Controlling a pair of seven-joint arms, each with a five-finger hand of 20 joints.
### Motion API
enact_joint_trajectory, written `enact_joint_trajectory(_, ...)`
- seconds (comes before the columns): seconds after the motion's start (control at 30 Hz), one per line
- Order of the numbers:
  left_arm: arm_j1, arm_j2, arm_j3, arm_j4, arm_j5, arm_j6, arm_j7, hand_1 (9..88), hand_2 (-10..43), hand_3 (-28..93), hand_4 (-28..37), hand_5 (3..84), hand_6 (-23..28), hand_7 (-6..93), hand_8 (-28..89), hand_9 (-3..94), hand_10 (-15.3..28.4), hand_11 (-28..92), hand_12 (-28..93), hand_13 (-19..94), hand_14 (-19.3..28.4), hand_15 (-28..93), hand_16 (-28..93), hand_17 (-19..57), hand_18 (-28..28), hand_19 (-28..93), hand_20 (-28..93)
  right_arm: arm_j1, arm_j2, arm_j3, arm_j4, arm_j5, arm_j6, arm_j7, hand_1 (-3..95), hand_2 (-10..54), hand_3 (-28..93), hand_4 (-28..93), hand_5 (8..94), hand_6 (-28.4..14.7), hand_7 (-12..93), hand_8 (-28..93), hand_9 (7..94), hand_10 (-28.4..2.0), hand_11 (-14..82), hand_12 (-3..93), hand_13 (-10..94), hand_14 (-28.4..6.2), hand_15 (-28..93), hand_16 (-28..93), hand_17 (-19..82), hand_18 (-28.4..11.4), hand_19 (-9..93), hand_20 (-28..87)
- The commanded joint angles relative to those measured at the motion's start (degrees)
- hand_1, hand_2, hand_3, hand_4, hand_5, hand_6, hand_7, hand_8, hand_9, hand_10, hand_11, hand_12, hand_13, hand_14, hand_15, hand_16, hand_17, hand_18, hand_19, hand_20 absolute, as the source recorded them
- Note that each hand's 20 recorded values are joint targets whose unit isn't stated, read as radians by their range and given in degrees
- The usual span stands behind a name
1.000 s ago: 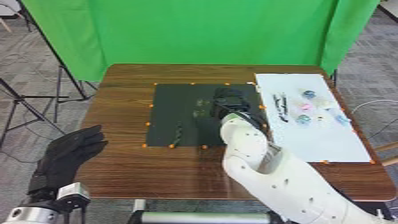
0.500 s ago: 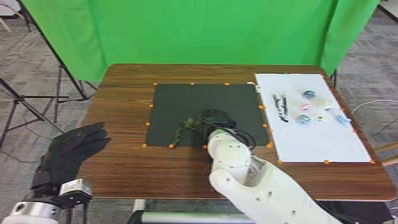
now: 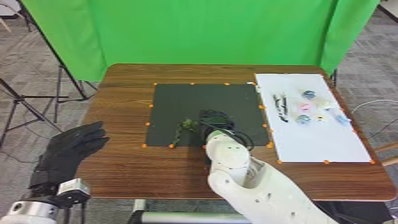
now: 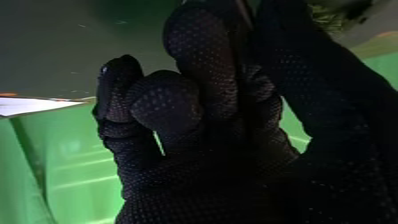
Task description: Arrange flowers
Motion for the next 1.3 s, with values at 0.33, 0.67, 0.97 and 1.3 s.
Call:
enact_joint_trajectory(0.33,0.37,-0.85,-0.49,0.01,0.73,-1.4,-1.56,27.9,4.8,79,-16.3,45.2,13.6,17.0,-10,37.8,22.0,34,9,25,28.4,63,-14,-9.0,23.0,61,12,0.17,-0.43,0.23,-1.57,0.31,-2.45,0.67,43.1,-6.4,73,-25,72.4,-4.7,48,14,79.2,-18.0,49.3,26.8,74,-14.5,77,27,38,-28.4,93,21)
enact_joint_trajectory(0.67,0.3,-0.75,-0.4,-0.1,0.77,-1.1,-1.84,27.9,4.9,79,-16.3,45.3,13.6,17.0,-10,37.8,21.8,34,9,25,28.4,63,-14,-9.0,23.0,61,12,0.43,-0.78,1.19,-2.03,2.63,-4.24,1.66,40.2,-5.0,74,-25,72.4,-5.6,45,14,78.3,-18.8,48.9,26.6,73,-15.0,76,27,37,-28.4,93,20)
enact_joint_trajectory(0.97,0.47,-0.88,-0.2,-0.09,0.77,-1.22,-1.88,28.0,4.9,79,-16.4,45.2,13.5,17.1,-9,37.8,21.9,34,9,25,28.4,63,-14,-8.9,23.2,61,12,1.77,0.18,0.58,-2.39,1.72,-4.21,2.17,33.7,0.0,75,-22,73.3,-6.5,48,-12,77.7,-19.5,48.8,26.4,72,-15.7,77,26,37,-28.4,93,19)
enact_joint_trajectory(1.3,3.41,-1.31,-0.83,-1.08,0.08,0.28,-0.23,27.9,4.9,79,-16.3,45.2,13.6,17.0,-10,37.8,21.9,34,9,25,28.4,64,-14,-8.8,23.1,61,12,3.6,6.11,2.94,-9.0,1.46,-0.74,0.83,31.6,0.7,74,-22,71.8,-8.0,45,-12,75.2,-21.2,47.2,25.9,70,-17.0,76,26,36,-28.4,92,16)
